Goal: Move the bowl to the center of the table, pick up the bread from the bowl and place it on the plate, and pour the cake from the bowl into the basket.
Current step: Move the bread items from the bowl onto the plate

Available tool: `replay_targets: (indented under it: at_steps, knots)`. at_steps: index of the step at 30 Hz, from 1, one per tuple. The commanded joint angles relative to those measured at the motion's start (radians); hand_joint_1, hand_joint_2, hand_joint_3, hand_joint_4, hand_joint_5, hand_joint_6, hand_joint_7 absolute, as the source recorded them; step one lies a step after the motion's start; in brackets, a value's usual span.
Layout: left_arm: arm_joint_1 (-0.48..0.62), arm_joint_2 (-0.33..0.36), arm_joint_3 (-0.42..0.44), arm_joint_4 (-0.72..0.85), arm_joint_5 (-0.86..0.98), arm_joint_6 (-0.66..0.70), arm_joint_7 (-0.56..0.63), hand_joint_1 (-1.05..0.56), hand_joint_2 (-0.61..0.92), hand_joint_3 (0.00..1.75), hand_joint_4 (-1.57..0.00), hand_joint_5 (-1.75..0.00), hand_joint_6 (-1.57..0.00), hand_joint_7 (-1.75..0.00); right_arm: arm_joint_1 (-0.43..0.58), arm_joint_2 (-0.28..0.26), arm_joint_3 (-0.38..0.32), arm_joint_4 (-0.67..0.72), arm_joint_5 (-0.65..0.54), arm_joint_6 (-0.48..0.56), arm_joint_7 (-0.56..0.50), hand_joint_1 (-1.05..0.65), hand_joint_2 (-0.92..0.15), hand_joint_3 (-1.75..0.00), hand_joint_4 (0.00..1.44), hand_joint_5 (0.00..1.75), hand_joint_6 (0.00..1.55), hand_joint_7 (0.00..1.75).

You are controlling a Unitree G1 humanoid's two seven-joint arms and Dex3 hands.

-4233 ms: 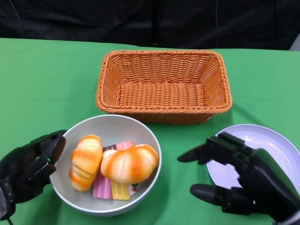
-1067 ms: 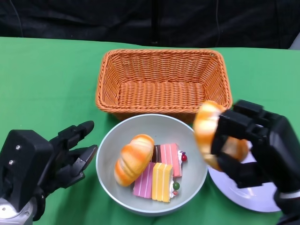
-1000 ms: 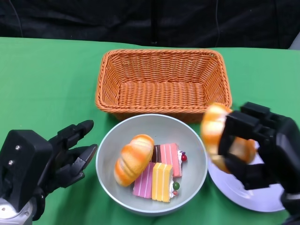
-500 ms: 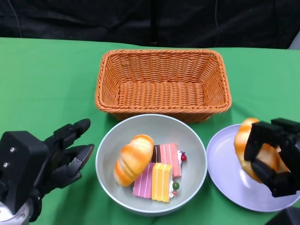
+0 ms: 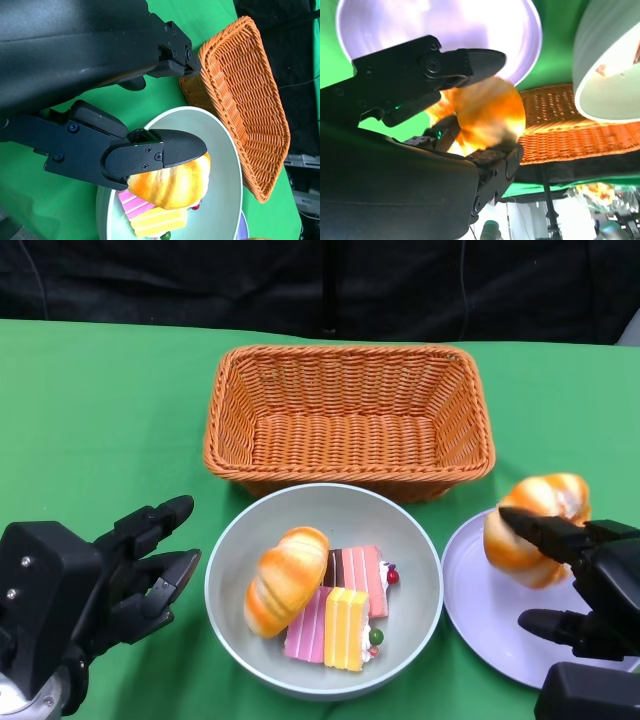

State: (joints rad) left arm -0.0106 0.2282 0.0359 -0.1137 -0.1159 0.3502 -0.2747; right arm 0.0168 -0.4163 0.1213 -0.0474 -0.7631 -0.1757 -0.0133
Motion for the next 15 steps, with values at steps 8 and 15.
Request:
replay_targets:
  at_steps: [8, 15]
  knots:
    - [0.008, 0.008, 0.011, -0.015, -0.001, -0.006, 0.005, -0.69, 0.92, 0.58, 0.00, -0.72, -0.28, -0.01, 0.056, -0.040, -0.004, -0.156, -0.049, 0.033, -0.006, -0.80, -0.92, -0.30, 0.37, 0.34, 0.22, 0.04]
    - [0.016, 0.010, 0.012, -0.032, 0.001, -0.005, 0.004, -0.69, 0.92, 0.59, 0.00, -0.73, -0.28, -0.01, 0.076, -0.045, -0.007, -0.224, -0.098, 0.063, 0.008, -0.75, -0.92, -0.35, 0.83, 0.62, 0.31, 0.07]
